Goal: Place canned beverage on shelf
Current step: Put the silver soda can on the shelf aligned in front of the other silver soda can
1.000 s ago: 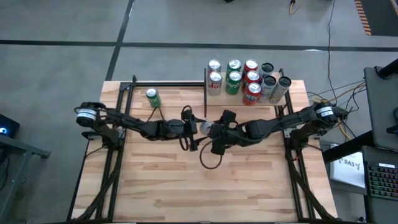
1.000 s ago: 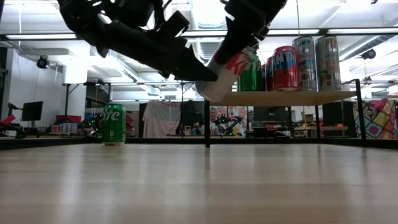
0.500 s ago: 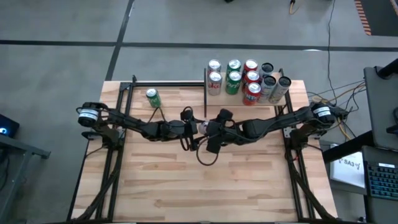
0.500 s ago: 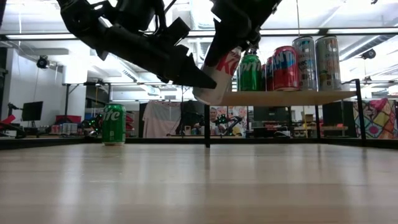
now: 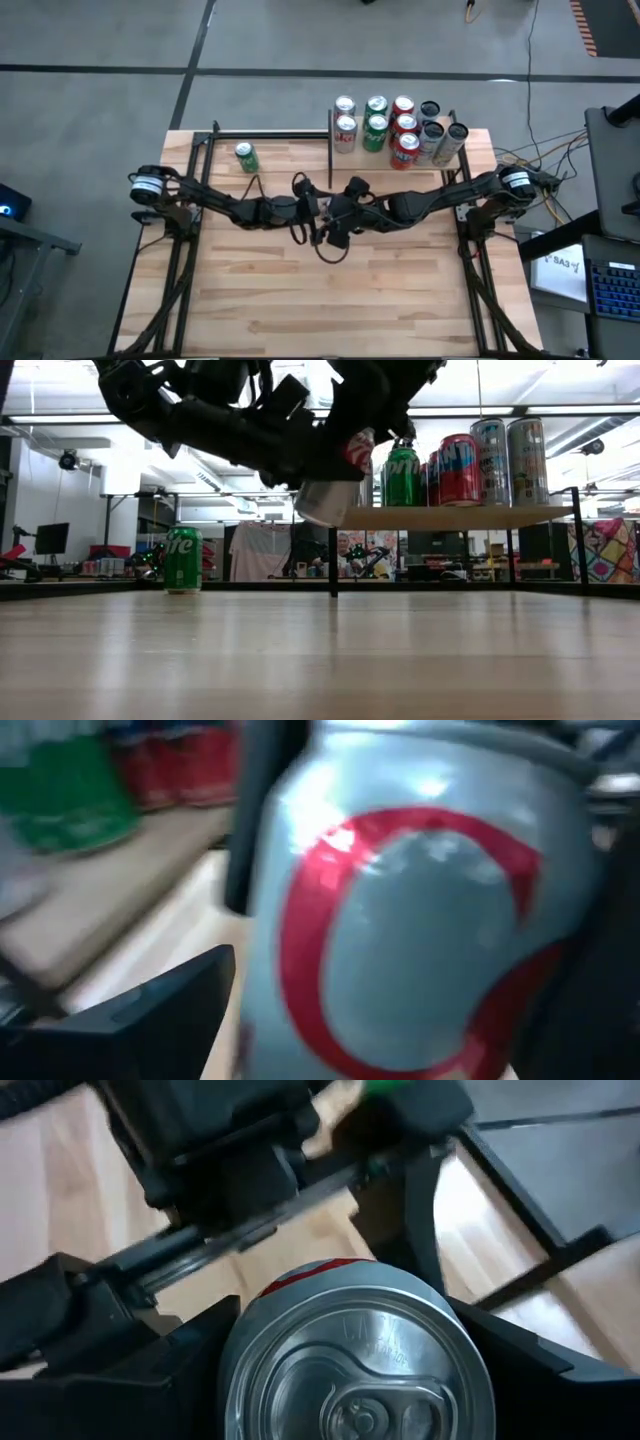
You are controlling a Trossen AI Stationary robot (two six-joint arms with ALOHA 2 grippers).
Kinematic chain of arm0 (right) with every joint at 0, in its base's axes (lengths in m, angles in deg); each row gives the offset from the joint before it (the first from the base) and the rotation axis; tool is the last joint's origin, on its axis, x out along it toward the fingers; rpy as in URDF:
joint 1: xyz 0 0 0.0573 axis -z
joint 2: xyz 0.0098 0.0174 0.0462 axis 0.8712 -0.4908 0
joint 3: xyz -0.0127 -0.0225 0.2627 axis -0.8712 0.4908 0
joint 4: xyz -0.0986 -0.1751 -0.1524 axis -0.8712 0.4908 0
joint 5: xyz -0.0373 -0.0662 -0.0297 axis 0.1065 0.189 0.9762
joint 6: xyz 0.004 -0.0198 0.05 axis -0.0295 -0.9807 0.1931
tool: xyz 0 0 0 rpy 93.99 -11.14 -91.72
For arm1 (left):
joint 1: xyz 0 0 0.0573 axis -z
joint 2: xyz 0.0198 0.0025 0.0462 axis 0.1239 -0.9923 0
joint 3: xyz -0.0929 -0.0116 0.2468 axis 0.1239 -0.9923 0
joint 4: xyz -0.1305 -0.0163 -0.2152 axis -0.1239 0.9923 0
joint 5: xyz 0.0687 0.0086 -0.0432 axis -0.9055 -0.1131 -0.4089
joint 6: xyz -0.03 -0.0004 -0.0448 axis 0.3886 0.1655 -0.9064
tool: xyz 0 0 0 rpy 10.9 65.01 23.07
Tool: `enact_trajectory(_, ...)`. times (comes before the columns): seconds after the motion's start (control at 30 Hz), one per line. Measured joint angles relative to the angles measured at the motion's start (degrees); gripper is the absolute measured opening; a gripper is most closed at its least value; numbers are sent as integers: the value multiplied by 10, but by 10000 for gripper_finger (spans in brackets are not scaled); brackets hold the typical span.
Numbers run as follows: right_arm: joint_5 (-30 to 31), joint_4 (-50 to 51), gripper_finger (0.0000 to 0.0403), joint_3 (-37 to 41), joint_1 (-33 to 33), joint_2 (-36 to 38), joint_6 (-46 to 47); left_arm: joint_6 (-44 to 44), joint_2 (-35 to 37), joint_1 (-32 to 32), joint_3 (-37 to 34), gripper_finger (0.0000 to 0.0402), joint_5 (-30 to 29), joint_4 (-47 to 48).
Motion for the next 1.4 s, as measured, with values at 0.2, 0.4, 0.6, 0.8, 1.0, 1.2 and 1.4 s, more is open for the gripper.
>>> enact_trajectory(0.2,-9,-9,288,1,-1,0,-14,0,-3,0,-1,350,28,-11)
enact_trajectory(0.4,-13,-10,297,2,-1,0,-19,9,-3,1,-1,291,25,-3)
enact_trajectory(0.6,1,-5,347,0,-1,4,-53,-5,-3,3,-3,289,23,1)
enact_trajectory(0.8,-3,-8,353,-4,-5,35,-107,-25,5,11,-36,287,23,-68)
enact_trajectory(1.0,-35,-14,340,-2,-9,75,-153,-18,50,32,-96,285,27,-154)
enact_trajectory(1.2,-94,-107,332,28,-7,90,-213,-12,116,51,-120,285,41,-170)
enact_trajectory(1.4,-105,-240,329,87,-7,91,-262,2,197,87,-149,285,40,-163)
